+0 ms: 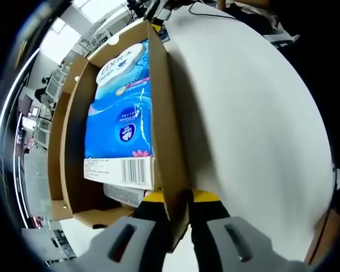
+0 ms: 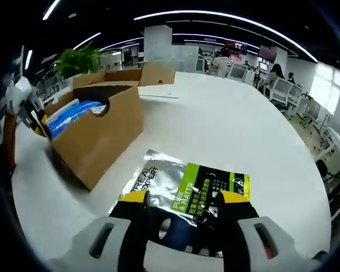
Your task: Operate the shoe box by opening the lid, removing the specified soft item, and placing it in the target area until the item is outside and the box remains undamaged.
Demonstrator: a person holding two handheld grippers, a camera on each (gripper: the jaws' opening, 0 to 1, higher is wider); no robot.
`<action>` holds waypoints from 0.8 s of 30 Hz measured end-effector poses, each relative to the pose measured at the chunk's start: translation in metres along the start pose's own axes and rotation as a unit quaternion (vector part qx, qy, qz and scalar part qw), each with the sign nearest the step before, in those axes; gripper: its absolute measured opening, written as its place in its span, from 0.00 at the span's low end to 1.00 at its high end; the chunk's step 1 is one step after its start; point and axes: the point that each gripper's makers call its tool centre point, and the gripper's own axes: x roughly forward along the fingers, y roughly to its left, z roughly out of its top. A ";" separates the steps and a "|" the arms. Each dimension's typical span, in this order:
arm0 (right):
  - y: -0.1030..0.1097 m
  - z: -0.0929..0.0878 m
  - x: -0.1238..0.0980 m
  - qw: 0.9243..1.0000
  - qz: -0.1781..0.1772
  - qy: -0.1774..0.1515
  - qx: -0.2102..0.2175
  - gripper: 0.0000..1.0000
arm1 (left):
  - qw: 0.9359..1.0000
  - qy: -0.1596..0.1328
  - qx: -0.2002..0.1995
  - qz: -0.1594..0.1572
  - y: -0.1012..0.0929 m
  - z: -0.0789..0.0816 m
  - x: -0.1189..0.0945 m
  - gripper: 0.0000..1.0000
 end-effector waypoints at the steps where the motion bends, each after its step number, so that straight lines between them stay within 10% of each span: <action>1: 0.003 0.006 -0.006 1.000 0.003 0.002 -0.003 0.48 | 1.000 -0.001 -0.001 0.000 0.000 0.000 0.000 0.10; 24: 0.131 0.138 -0.061 0.974 0.093 0.029 -0.205 0.62 | 1.000 -0.003 0.003 0.002 0.001 0.001 0.000 0.10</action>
